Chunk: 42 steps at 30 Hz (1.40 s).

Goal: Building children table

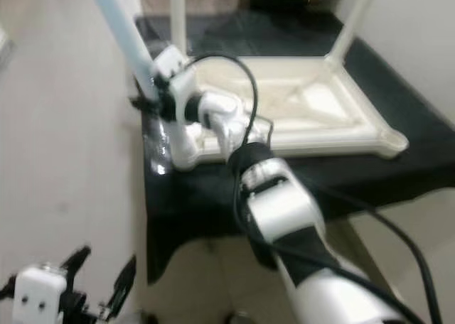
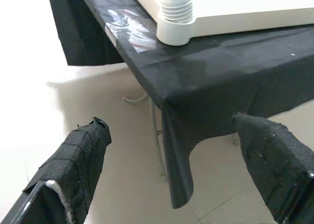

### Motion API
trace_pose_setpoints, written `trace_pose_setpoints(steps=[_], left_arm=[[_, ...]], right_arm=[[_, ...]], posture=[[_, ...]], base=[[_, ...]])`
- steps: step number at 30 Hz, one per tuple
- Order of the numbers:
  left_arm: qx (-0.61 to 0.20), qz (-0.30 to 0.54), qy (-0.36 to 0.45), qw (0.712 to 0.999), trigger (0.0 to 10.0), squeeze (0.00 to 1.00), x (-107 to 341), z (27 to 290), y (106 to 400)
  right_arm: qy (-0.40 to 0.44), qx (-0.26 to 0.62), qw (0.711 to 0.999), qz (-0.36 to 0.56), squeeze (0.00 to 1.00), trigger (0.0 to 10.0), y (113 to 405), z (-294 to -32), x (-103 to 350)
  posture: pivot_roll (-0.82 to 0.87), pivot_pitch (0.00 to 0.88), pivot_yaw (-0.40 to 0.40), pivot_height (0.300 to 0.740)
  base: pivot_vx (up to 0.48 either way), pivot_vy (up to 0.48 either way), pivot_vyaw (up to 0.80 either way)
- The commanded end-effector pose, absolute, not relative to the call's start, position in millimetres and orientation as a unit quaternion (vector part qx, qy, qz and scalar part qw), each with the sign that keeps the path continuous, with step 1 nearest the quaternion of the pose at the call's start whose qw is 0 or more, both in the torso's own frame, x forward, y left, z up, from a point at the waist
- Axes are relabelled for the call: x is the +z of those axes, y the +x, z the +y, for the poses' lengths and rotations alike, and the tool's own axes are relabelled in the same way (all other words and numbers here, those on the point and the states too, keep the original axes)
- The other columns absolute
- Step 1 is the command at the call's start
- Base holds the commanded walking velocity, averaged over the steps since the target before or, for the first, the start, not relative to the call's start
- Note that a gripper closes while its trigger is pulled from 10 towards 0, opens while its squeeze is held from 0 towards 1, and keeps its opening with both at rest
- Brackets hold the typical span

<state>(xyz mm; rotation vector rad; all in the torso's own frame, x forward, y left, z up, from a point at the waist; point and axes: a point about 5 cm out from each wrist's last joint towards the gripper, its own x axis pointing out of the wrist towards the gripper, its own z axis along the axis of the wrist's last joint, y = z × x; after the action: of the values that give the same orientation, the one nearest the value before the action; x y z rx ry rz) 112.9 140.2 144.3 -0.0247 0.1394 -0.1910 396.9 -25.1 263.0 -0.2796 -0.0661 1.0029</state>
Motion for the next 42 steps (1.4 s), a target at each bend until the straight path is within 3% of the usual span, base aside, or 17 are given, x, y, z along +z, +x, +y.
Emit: trace_pose_setpoints(steps=[1,2,3,4,5,7,12,22,27,33,34,42], left_arm=[[-0.097,0.078,-0.015,0.992,10.0,0.00,141.7,138.8,110.8],[-0.096,0.079,-0.013,0.992,10.0,0.00,141.5,139.5,110.7],[-0.096,0.079,-0.013,0.992,10.0,0.00,141.5,139.5,110.7],[-0.095,0.079,-0.013,0.992,10.0,0.00,141.3,139.9,110.6],[-0.095,0.079,-0.013,0.992,10.0,0.00,141.3,139.9,110.6],[-0.096,0.079,-0.012,0.992,10.0,0.00,140.9,140.2,110.5],[-0.097,0.079,-0.012,0.992,10.0,0.00,140.7,140.4,110.0],[-0.098,0.079,-0.010,0.992,10.0,0.00,141.0,141.4,109.7],[-0.097,0.078,-0.010,0.992,10.0,0.00,141.2,142.2,111.0],[-0.097,0.077,-0.010,0.992,10.0,0.00,141.3,142.1,111.6],[-0.097,0.075,-0.012,0.992,10.0,0.00,141.3,141.7,112.6],[-0.097,0.075,-0.013,0.992,10.0,0.00,140.6,140.0,112.9]], right_arm=[[-0.115,0.476,0.869,0.067,0.00,10.0,393.8,-31.2,214.4],[-0.090,0.425,0.898,0.066,0.00,10.0,398.6,-36.8,213.0],[-0.090,0.425,0.898,0.066,0.00,10.0,398.6,-36.8,213.0],[-0.065,0.375,0.922,0.070,0.00,10.0,402.6,-43.6,210.4],[-0.065,0.375,0.922,0.070,0.00,10.0,402.6,-43.6,210.4],[-0.020,0.288,0.954,0.081,0.00,10.0,408.2,-55.3,206.1],[0.032,0.169,0.982,0.083,0.00,10.0,413.5,-69.5,203.3],[0.038,0.123,0.990,0.063,0.00,10.0,410.7,-62.7,197.9],[-0.017,0.088,0.995,0.050,0.00,10.0,405.7,-47.4,194.7],[-0.028,0.059,0.997,0.048,0.00,10.0,403.4,-41.5,193.6],[-0.027,-0.012,0.998,0.052,0.00,10.0,401.7,-42.1,192.5],[0.035,-0.142,0.985,0.087,0.00,10.0,399.9,-55.1,188.5]], posture=[[0.08,0.241,-0.067,0.740],[0.08,0.234,-0.063,0.740],[0.08,0.234,-0.063,0.740],[0.08,0.234,-0.063,0.740],[0.08,0.234,-0.063,0.740],[0.08,0.234,-0.063,0.740],[0.08,0.232,-0.056,0.740],[0.08,0.236,-0.059,0.740],[0.08,0.240,-0.057,0.740],[0.08,0.241,-0.059,0.740],[0.07,0.241,-0.057,0.740],[0.08,0.241,-0.063,0.740]], base=[[0.000,0.000,0.00],[0.000,0.000,0.00],[0.000,0.000,0.00],[0.000,0.000,0.00],[0.000,0.000,0.00],[0.000,0.000,0.00],[0.000,0.000,0.00],[0.000,0.000,0.00],[0.000,0.000,0.00],[0.000,0.000,0.00],[0.000,0.000,0.00],[0.000,0.000,0.00]])
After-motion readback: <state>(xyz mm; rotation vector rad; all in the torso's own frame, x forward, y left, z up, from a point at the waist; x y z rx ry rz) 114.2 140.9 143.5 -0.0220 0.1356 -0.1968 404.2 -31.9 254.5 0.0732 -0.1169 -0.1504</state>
